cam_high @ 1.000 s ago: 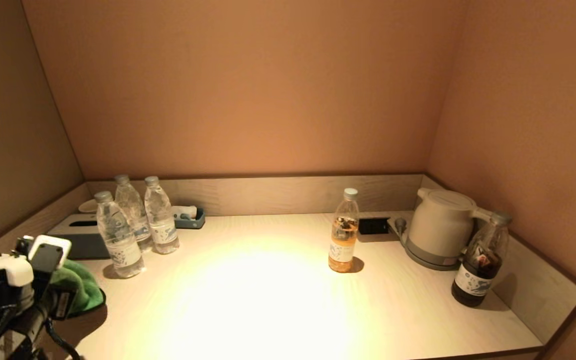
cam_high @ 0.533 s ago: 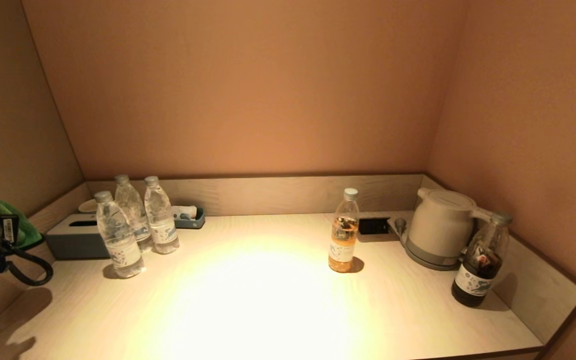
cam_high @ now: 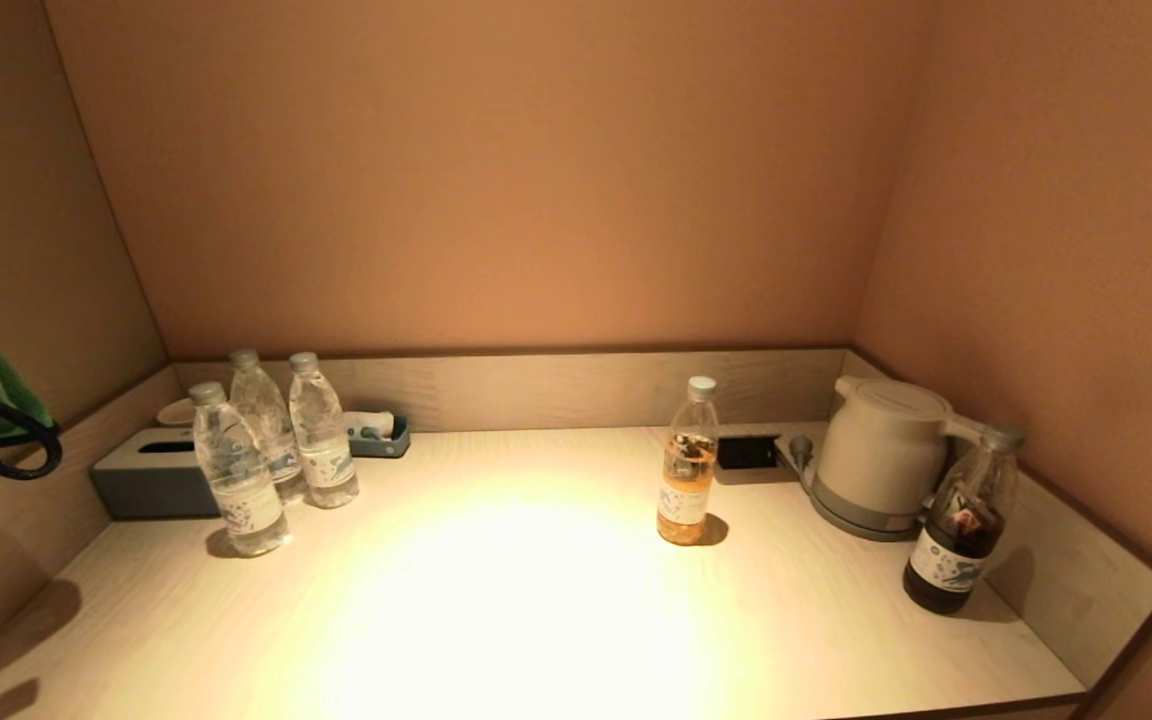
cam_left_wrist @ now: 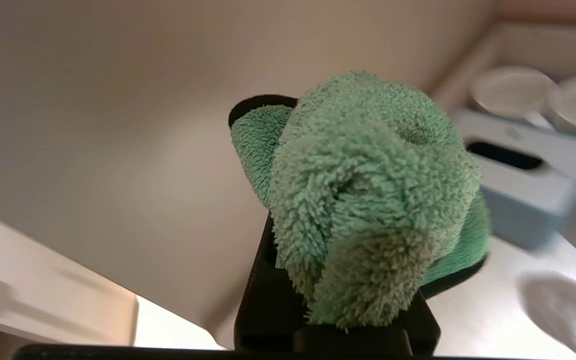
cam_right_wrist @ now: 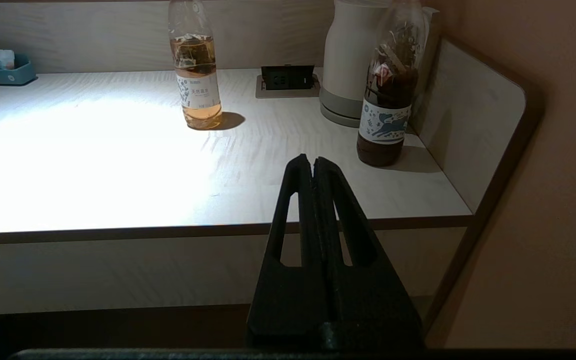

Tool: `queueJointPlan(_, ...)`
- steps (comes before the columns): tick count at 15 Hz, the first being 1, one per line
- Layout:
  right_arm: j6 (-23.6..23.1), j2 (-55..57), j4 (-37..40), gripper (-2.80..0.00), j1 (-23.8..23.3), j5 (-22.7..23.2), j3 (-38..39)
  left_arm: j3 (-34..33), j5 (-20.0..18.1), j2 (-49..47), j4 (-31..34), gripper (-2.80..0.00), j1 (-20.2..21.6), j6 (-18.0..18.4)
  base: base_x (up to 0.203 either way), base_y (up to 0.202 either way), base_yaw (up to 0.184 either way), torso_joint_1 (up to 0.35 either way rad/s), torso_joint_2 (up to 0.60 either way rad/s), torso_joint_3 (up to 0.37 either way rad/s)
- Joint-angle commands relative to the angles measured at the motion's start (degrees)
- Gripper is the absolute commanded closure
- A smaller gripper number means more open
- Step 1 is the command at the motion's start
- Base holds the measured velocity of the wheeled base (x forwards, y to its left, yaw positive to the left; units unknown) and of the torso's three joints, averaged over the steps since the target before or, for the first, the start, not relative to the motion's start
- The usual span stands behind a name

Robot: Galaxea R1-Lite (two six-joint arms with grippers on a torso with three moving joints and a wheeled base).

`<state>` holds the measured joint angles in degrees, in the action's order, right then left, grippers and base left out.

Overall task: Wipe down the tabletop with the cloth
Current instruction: Place the tablecloth

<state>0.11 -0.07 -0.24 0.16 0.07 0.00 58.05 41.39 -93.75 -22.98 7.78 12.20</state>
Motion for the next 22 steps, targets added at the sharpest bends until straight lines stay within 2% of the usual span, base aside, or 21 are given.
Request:
queueJointPlan(1,-0.02,0.07,-0.03,0.0,0.01,0.01,0.0,7.14,-1.87,-0.28,17.38,0.0,-1.09,-6.48,0.0,0.0,0.0,0.0,0.0,0.0)
queueJointPlan(2,-0.02,0.07,-0.03,0.0,-0.06,0.01,0.0,10.53,-4.44,-0.72,24.34,0.0,-1.41,-10.94,0.0,0.0,0.0,0.0,0.0,0.0)
queueJointPlan(5,-0.02,0.07,-0.03,0.0,0.02,0.01,0.0,21.36,-13.94,-2.9,46.88,0.0,-1.62,-21.36,0.0,0.0,0.0,0.0,0.0,0.0)
queueJointPlan(6,-0.02,0.07,-0.03,0.0,0.02,0.01,0.0,23.24,-17.11,-3.91,50.64,0.0,-1.63,-24.48,0.0,0.0,0.0,0.0,0.0,0.0)
queueJointPlan(7,-0.02,0.07,-0.03,0.0,0.02,0.01,0.0,23.96,-18.43,-4.44,52.08,0.0,-1.32,-25.55,0.0,0.0,0.0,0.0,0.0,0.0)
queueJointPlan(8,-0.02,0.07,-0.03,0.0,0.02,0.01,0.0,27.02,-21.07,-5.64,57.37,0.0,-0.73,-27.44,0.0,0.0,0.0,0.0,0.0,0.0)
queueJointPlan(10,-0.02,0.07,-0.03,0.0,0.02,0.01,0.0,37.3,-26.72,-9.12,69.26,0.0,1.31,-30.91,0.0,0.0,0.0,0.0,0.0,0.0)
queueJointPlan(12,-0.02,0.07,-0.03,0.0,0.02,0.01,0.0,42.67,-30.9,-13.83,77.03,0.0,5.4,-32.89,0.0,0.0,0.0,0.0,0.0,0.0)
queueJointPlan(15,-0.02,0.07,-0.03,0.0,0.02,0.01,0.0,43.68,-32.46,-17.34,77.23,0.0,8.82,-33.05,0.0,0.0,0.0,0.0,0.0,0.0)
queueJointPlan(22,-0.02,0.07,-0.03,0.0,0.02,0.01,0.0,45.03,-32.2,-25.29,74.42,0.0,10.24,-33.1,0.0,0.0,0.0,0.0,0.0,0.0)
